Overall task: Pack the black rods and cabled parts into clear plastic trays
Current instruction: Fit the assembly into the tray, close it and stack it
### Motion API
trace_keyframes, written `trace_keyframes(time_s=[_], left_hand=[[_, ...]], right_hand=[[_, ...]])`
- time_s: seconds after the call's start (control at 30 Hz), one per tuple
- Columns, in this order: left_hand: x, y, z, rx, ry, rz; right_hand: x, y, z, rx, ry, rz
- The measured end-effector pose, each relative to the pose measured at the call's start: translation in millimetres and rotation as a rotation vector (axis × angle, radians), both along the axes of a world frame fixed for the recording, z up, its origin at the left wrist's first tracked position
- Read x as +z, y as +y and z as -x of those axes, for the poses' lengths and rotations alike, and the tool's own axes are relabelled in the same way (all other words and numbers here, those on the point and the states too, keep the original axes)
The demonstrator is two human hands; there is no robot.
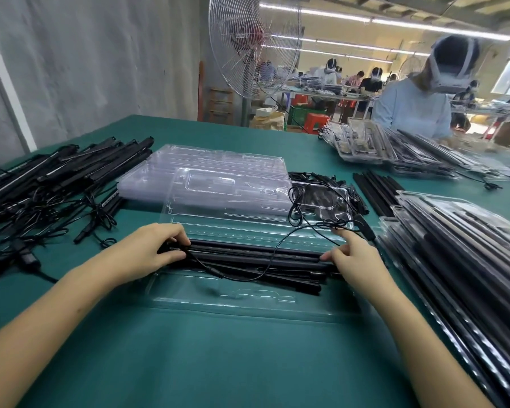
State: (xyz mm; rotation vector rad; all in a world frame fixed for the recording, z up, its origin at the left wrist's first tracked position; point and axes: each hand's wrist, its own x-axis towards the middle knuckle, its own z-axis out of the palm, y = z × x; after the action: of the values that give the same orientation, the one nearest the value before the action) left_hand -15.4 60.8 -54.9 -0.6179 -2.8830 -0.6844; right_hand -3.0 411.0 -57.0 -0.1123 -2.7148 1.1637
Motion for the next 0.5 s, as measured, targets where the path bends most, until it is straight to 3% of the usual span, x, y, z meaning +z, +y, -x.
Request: trace_keyframes(time_s=[0.23, 0.37, 0.5], left_hand=[[-0.6, -0.7, -0.4, 0.035, 0.016, 0.011], [-1.8, -0.7, -0.4, 0.048, 0.061, 0.052], [-3.4, -1.0, -0.9, 0.051, 0.058, 0.071]], right_hand=[[6.2, 6.3, -1.7, -0.054, 0.103, 0.131], [9.6, 14.8, -6.3, -0.12, 0.134, -0.024], [13.9, 15.6, -11.2, 0.039, -0.049, -0.227]])
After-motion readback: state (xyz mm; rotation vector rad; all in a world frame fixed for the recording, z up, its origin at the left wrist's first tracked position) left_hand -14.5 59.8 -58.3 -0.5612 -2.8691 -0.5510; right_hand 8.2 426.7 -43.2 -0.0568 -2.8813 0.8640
